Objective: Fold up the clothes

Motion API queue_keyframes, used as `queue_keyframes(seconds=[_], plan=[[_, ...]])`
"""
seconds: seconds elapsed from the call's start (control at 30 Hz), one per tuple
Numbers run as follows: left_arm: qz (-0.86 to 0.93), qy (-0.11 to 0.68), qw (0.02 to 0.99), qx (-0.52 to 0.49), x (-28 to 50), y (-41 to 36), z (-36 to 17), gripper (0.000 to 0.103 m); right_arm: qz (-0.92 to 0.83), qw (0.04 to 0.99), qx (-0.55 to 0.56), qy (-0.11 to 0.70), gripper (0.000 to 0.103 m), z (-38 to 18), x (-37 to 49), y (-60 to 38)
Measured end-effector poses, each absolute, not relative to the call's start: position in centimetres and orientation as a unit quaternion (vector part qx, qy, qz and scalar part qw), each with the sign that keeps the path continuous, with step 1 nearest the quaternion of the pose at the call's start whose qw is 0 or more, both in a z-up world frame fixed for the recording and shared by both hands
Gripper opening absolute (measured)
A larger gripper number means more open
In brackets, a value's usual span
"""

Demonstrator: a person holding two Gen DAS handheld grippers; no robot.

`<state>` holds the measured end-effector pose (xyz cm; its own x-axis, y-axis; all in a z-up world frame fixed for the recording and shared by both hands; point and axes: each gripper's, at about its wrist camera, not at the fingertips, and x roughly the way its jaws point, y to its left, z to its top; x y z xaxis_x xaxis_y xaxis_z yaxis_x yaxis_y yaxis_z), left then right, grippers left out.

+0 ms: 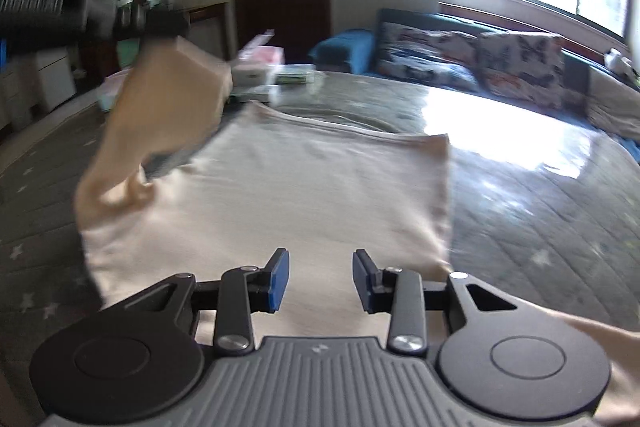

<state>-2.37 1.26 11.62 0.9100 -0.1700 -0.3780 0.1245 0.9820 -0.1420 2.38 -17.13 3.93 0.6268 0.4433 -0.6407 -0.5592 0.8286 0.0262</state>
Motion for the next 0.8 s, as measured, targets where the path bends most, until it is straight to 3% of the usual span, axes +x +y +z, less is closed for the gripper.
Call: queue_keyframes(seconds=[0.27, 0.53, 0.8], plan=[[-0.13, 0.29, 0.948, -0.013, -1.8, -2.7, 5.7, 0.014, 0.238, 0.91, -0.061, 0.334, 0.035, 3.8, 3.2, -20.6], [-0.039, 0.318, 0.947, -0.009, -3.0, 4.7, 4.2, 0.014, 0.287, 0.889, -0.008, 0.358, 0.035, 3.6, 4.0, -19.4], [0.019, 0.335, 0.942, -0.025, -6.0, 10.0, 2.8, 0.014, 0.308, 0.871, -0.026, 0.383, 0.034, 1.4, 4.7, -15.4]])
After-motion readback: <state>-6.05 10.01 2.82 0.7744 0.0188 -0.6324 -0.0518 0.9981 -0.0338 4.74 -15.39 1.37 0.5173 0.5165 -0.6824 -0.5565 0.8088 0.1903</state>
